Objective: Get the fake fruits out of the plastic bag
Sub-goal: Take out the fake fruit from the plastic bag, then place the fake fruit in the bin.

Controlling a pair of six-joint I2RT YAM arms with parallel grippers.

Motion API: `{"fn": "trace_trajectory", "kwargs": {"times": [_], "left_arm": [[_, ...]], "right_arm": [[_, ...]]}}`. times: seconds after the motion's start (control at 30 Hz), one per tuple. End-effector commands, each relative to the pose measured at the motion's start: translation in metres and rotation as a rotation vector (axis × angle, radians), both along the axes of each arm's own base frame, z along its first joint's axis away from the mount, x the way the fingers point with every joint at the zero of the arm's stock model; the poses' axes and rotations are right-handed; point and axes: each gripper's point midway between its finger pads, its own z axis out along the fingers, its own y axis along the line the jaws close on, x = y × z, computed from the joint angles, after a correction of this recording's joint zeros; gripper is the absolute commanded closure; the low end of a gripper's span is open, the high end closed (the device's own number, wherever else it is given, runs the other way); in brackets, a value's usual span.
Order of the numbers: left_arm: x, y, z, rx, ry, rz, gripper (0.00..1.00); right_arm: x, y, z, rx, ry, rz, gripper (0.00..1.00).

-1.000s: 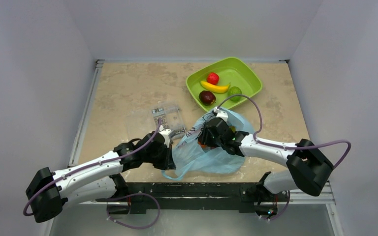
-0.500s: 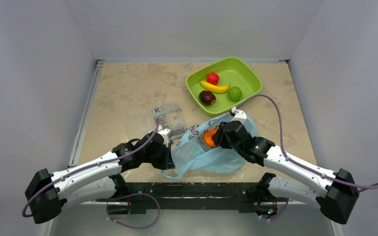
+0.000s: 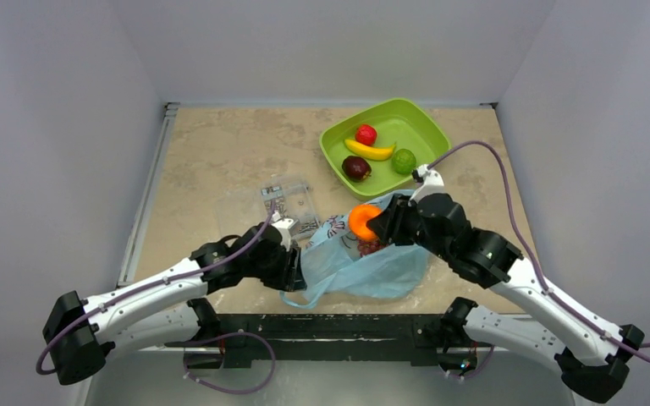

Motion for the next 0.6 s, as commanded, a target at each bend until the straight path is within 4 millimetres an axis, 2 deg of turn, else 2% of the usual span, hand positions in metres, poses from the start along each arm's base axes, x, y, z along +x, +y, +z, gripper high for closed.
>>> {"fn": "trace_trajectory", "kwargs": {"times": [0.0, 0.03, 0.13, 0.17, 0.2, 0.27, 0.3, 0.4, 0.47, 0.57], "left_arm": [[0.006, -0.007, 0.03, -0.05, -0.078, -0.039, 0.46], [0.009, -0.005, 0.036, -0.045, -0.097, -0.04, 0.41], [0.015, 0.004, 0.056, -0.003, -0.158, -0.045, 0.23], [0.019, 0.008, 0.064, 0.017, -0.182, -0.036, 0.12], [0.024, 0.015, 0.071, 0.05, -0.207, -0.019, 0.06], [0.032, 0.031, 0.084, 0.122, -0.264, 0.007, 0.02], [0.037, 0.037, 0.094, 0.15, -0.298, 0.015, 0.01], [0.055, 0.047, 0.13, 0.207, -0.396, 0.008, 0.0], [0.067, 0.042, 0.157, 0.192, -0.439, -0.021, 0.0], [0.092, 0.022, 0.181, 0.145, -0.451, -0.069, 0.0]], "right_arm": [[0.023, 0.013, 0.081, 0.036, -0.186, 0.035, 1.0], [0.033, 0.013, 0.096, 0.022, -0.222, 0.008, 1.0], [0.067, 0.013, 0.122, -0.08, -0.285, -0.079, 1.0], [0.082, 0.013, 0.132, -0.107, -0.303, -0.113, 1.0], [0.098, 0.012, 0.134, -0.137, -0.306, -0.132, 1.0], [0.133, 0.012, 0.133, -0.144, -0.302, -0.136, 1.0], [0.151, 0.011, 0.13, -0.145, -0.3, -0.14, 1.0], [0.204, 0.012, 0.103, -0.192, -0.257, -0.154, 1.0], [0.233, 0.015, 0.082, -0.24, -0.225, -0.164, 1.0], [0.268, 0.019, 0.044, -0.306, -0.176, -0.191, 1.0]]}}
